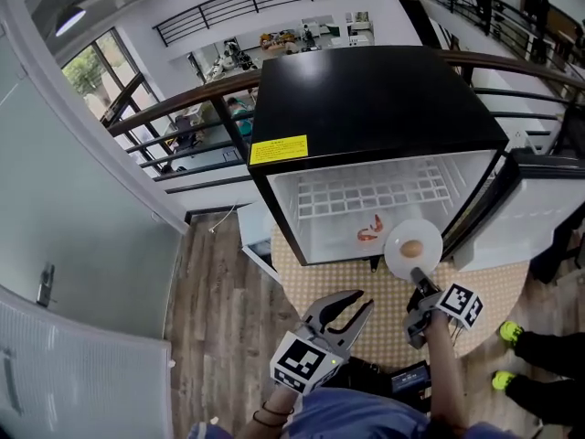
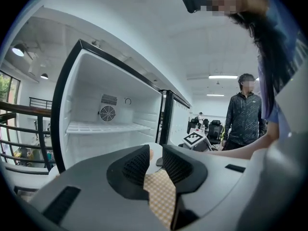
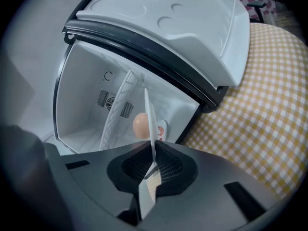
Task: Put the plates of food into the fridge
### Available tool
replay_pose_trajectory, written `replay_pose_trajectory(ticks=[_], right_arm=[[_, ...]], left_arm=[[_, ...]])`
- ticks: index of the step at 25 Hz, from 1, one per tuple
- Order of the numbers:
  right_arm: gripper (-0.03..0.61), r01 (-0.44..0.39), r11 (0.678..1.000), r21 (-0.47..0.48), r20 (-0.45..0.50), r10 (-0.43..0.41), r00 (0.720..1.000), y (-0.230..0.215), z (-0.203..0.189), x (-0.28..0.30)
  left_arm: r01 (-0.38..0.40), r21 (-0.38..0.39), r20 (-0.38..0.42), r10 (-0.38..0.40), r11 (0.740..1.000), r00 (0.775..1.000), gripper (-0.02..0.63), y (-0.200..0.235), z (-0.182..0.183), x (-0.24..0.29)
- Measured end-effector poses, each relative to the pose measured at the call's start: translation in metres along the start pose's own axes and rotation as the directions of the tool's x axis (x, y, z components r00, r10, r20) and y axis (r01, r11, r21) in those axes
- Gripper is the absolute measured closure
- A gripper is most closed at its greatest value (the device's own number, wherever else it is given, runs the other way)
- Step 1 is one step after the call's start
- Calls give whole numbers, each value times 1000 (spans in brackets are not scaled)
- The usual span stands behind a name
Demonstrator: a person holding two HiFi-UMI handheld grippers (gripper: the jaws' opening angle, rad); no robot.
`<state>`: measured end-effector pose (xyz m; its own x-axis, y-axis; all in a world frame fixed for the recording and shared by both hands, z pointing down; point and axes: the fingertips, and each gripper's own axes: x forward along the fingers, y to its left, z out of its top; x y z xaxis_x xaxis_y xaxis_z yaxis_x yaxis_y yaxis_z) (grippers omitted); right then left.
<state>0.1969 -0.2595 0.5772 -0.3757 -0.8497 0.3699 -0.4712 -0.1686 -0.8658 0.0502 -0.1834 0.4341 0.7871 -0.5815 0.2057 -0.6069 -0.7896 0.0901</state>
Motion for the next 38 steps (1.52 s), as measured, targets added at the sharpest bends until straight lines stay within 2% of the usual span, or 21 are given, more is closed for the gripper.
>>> replay_pose_trajectory(ticks=[12,15,20,30,38], right_arm=[[554,96,994,59,37,-98,995,-25,10,55],[554,123,991,56,43,-126,991,-32,14,65],[554,123,986,110,29,-127,991,-40,15,83],[549,91,973,211,28,-99,995,-47,19,118],[546,94,975,203,39,-104,994,-47,28,128]], left_arm=[[117,1,-8,-117,993,993,520,16,1,25],[117,0,-10,-117,993,993,520,24,1,25],[100,-12,-12,-100,995,995,520,39,0,25],[74,-30,-14,-74,997,997,520,59,-2,29],[72,-28,-22,-73,997,997,520,60,-3,28]])
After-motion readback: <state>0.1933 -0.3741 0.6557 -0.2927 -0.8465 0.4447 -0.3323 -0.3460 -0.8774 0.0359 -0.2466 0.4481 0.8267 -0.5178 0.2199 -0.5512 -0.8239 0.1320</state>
